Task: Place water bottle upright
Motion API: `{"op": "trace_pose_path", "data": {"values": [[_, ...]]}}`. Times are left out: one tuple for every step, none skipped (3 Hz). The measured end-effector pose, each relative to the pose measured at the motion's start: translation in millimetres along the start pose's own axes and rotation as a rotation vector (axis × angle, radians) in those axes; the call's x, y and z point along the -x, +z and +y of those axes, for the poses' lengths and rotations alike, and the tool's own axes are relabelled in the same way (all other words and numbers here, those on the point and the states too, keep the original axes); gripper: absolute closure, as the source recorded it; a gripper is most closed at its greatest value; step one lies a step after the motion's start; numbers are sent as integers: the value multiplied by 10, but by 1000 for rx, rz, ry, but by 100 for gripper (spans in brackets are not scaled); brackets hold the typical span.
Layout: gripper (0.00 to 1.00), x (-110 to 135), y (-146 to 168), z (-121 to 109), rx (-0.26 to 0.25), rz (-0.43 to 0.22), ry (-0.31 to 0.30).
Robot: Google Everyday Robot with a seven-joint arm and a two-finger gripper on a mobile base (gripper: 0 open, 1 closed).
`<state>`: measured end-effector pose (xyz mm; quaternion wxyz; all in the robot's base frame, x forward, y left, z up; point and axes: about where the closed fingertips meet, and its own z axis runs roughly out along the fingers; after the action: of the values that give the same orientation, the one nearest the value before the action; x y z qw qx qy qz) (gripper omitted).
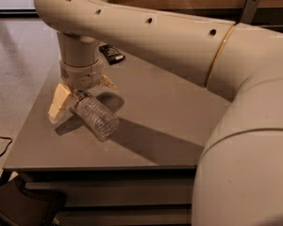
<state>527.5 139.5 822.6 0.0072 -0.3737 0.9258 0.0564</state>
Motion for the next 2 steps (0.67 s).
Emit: {"op": "trace_pose_path", "data": {"values": [[17,39,93,-8,-5,5,25],[39,42,92,-2,-5,3,22]]}}
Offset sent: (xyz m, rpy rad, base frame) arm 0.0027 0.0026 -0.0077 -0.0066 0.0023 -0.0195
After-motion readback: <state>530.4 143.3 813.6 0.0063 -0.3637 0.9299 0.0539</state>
